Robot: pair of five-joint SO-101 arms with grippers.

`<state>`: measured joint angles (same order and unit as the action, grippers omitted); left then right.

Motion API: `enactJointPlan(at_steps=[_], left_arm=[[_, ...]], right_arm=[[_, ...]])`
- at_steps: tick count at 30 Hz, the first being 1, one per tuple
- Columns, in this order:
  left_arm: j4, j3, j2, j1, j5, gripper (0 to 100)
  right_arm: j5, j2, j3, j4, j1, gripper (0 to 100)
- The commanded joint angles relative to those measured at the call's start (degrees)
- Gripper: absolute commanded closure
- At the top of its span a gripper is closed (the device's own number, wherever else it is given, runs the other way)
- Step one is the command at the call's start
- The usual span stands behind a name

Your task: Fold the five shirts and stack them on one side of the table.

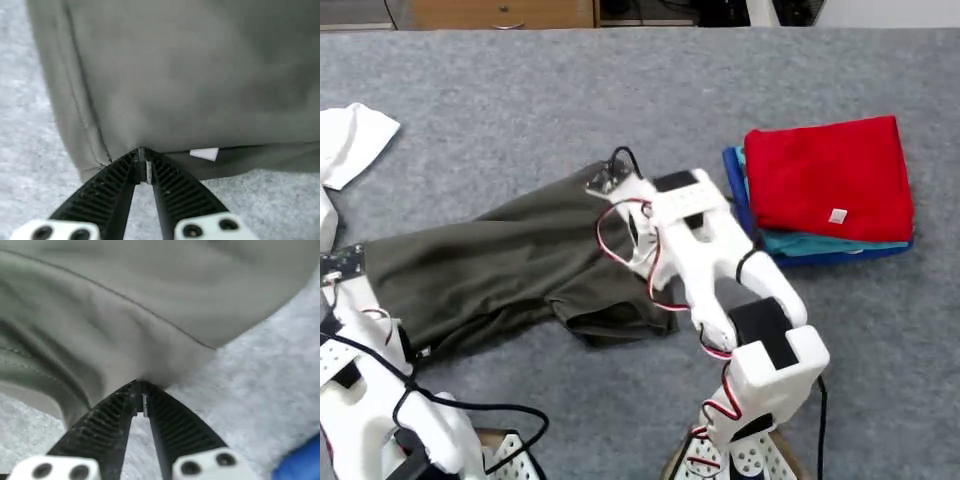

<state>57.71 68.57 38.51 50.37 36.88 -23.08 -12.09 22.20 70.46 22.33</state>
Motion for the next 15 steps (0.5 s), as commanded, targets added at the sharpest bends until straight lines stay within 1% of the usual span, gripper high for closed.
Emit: enactJointPlan(at_steps=[1, 3, 6, 9, 12, 15], left_arm=[[-4.4, 2.11, 0.75, -0.26, 0.18, 98], [-8.0, 4.22, 1.19, 1.32, 3.08, 98], [-10.64, 4.75, 1.27, 3.52, 9.49, 98], [-15.03, 5.45, 1.19, 6.42, 13.54, 98], [-17.76, 6.15, 1.19, 9.41, 17.93, 98], [-18.02, 6.24, 1.27, 9.85, 19.08, 98]], right_arm=[[0.18, 3.47, 2.86, -1.85, -0.75, 99.5], [-1.14, 3.21, 4.0, -2.81, -3.47, 99.5], [-5.45, 0.92, 4.44, -4.48, -8.66, 99.5], [-8.09, -1.8, 3.47, -5.19, -12.26, 99.5], [-8.44, -2.33, 2.15, -3.69, -12.35, 99.5], [-8.44, -0.04, 1.45, -1.85, -9.71, 99.5]])
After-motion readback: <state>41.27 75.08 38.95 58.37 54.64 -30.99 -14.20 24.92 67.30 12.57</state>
